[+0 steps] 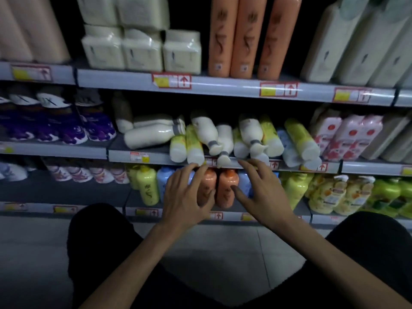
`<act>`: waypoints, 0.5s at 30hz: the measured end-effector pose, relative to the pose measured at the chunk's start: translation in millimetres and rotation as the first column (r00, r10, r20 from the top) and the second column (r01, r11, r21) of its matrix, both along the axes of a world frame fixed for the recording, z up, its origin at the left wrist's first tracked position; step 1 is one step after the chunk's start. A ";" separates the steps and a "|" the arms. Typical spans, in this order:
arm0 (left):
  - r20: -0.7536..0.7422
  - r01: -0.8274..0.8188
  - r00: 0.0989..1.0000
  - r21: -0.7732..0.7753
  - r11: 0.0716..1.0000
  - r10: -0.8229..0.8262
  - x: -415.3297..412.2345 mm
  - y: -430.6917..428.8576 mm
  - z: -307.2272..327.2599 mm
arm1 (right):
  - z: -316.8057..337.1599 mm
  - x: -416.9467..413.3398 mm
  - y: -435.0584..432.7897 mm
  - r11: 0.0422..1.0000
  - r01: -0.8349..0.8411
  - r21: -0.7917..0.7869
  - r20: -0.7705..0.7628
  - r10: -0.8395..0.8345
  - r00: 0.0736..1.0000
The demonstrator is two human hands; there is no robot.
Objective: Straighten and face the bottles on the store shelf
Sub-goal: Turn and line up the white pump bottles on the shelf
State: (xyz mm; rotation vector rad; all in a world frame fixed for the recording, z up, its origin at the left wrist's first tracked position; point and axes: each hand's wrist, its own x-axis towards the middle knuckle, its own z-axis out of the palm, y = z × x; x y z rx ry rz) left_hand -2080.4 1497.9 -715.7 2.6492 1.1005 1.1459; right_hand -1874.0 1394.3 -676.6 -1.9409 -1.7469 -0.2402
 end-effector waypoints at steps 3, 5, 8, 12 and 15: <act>0.005 -0.048 0.999 -0.001 0.999 0.048 -19.9 12.8 14.7 | 25.8 -15.6 19.1 0.999 -0.050 -0.009 0.052 0.050 0.997; 0.005 -0.082 0.997 -0.009 0.997 0.082 -33.2 22.0 23.1 | 38.9 -28.0 32.5 0.997 -0.080 -0.013 0.057 0.081 0.995; -0.008 -0.130 0.991 -0.025 0.991 0.130 -49.1 36.4 31.0 | 48.2 -46.4 53.3 0.990 -0.141 -0.002 0.043 0.140 0.989; -0.026 -0.209 0.978 -0.072 0.975 0.207 -64.5 54.2 35.9 | 43.7 -68.5 91.3 0.976 -0.216 -0.039 -0.067 0.213 0.975; -0.072 -0.256 0.966 -0.132 0.958 0.249 -73.3 69.6 37.0 | 35.3 -83.4 121.4 0.961 -0.271 -0.048 -0.185 0.258 0.948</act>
